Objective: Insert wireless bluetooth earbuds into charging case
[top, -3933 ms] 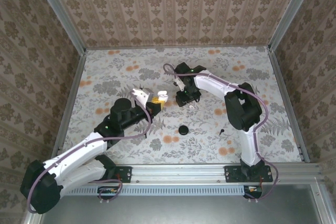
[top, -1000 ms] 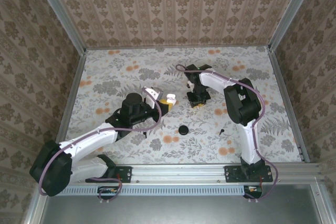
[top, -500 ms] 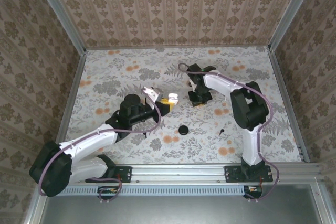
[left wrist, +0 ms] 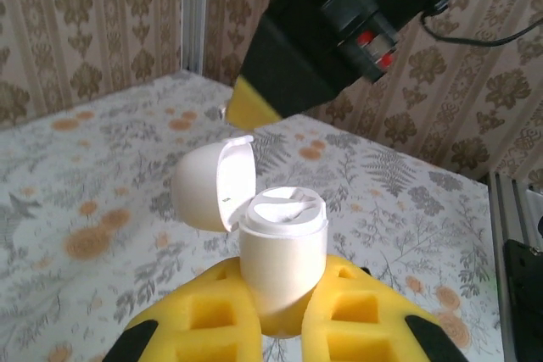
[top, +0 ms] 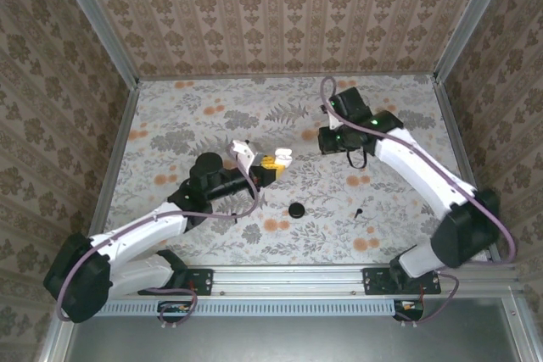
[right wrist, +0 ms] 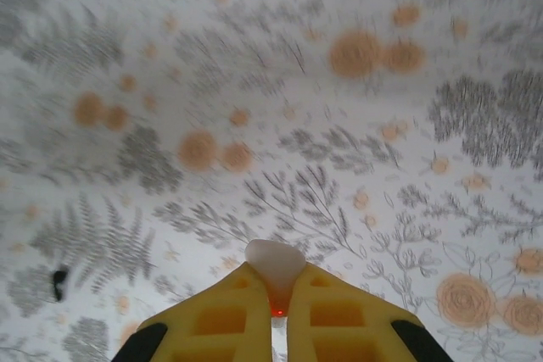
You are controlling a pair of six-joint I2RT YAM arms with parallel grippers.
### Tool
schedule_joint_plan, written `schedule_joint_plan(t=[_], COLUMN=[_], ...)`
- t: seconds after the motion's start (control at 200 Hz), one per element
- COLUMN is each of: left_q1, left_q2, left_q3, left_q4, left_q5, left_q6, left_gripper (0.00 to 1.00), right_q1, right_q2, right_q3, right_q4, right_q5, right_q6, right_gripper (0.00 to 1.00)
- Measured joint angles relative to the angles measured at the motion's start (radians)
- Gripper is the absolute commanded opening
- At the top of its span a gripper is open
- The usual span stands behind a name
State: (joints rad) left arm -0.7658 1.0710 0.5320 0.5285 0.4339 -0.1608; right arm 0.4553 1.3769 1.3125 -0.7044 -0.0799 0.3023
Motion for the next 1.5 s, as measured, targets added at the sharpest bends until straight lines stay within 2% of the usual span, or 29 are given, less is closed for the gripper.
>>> schedule_joint_plan(t=[0.14, 0.305, 0.63, 1.5], left_q1=[-0.002, -0.007, -0.013, -0.027], left_q2=[-0.010, -0.013, -0.019, -0.053], left_q3=[0.020, 0.066, 0.108, 0.110], left_q4=[0.035, 0.070, 0.108, 0.092], left_q5=[0.001, 0.016, 0.045, 0.010], left_q6=[0.025, 0.043, 0.050, 0.051], left_gripper=[0.00, 0.00, 0.00, 0.00], right_q1=[0.024, 0.078, 0.211, 0.264], right_q2=[-0.187, -0.270, -0.269, -0.226], right_q3=[-0.045, -0.044, -0.017, -0.020], right_q4=[0.106, 0.224, 0.320, 0.365], right_q5=[-0.043, -0.127, -0.217, -0.212], right_q6=[0.014, 0.017, 0.015, -0.050], right_gripper=[0.07, 0.07, 0.08, 0.08])
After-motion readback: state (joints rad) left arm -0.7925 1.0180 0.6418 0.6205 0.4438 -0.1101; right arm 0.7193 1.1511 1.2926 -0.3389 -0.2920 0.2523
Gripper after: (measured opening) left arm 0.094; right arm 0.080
